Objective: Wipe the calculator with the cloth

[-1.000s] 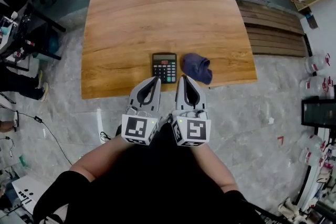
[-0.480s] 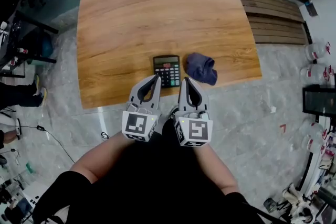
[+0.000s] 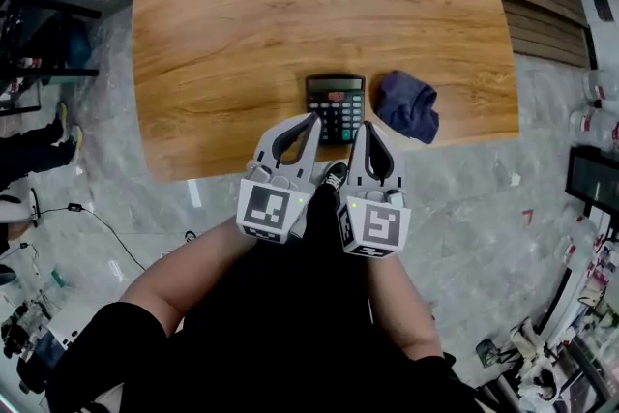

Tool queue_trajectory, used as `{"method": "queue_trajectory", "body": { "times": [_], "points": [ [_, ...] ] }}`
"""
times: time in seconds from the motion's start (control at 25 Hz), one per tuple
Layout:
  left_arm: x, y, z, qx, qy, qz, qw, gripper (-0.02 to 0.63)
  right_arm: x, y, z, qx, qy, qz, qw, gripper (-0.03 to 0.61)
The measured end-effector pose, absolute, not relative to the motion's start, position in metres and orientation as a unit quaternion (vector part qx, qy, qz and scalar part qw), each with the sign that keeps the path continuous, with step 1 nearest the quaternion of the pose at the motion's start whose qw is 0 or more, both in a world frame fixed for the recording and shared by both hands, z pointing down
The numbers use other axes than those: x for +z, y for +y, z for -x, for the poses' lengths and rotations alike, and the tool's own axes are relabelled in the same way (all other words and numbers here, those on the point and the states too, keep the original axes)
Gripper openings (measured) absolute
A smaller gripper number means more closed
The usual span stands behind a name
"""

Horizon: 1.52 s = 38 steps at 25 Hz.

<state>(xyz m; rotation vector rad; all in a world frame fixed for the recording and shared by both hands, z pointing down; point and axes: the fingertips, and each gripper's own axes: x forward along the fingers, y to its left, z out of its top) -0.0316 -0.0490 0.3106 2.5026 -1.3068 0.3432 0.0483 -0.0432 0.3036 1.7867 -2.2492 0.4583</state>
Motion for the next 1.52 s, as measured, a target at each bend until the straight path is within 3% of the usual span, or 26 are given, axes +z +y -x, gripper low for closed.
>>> {"method": "queue_trajectory", "body": {
  "times": [0.44,0.92,1.04,1.16,1.52],
  "points": [
    [0.407,-0.059,0.04,0.166,-0.438,-0.866,0.177,0.006,0.41,-0.054,-0.059,0.191,-0.74,-0.62,0.177,0.015],
    [0.438,-0.05,0.035,0.164,-0.424,-0.861,0.227,0.008,0.452,-0.05,-0.068,0.228,-0.725,-0.615,0.21,0.015],
    [0.441,-0.048,0.032,0.17,-0.406,-0.867,0.234,0.095,0.454,-0.051,-0.07,0.235,-0.726,-0.608,0.219,0.015],
    [0.441,-0.045,0.033,0.166,-0.396,-0.867,0.252,0.135,0.456,-0.051,-0.07,0.236,-0.724,-0.606,0.229,0.015],
    [0.437,-0.039,0.034,0.155,-0.369,-0.861,0.315,0.155,0.458,-0.05,-0.074,0.249,-0.712,-0.615,0.23,0.015]
  ]
}}
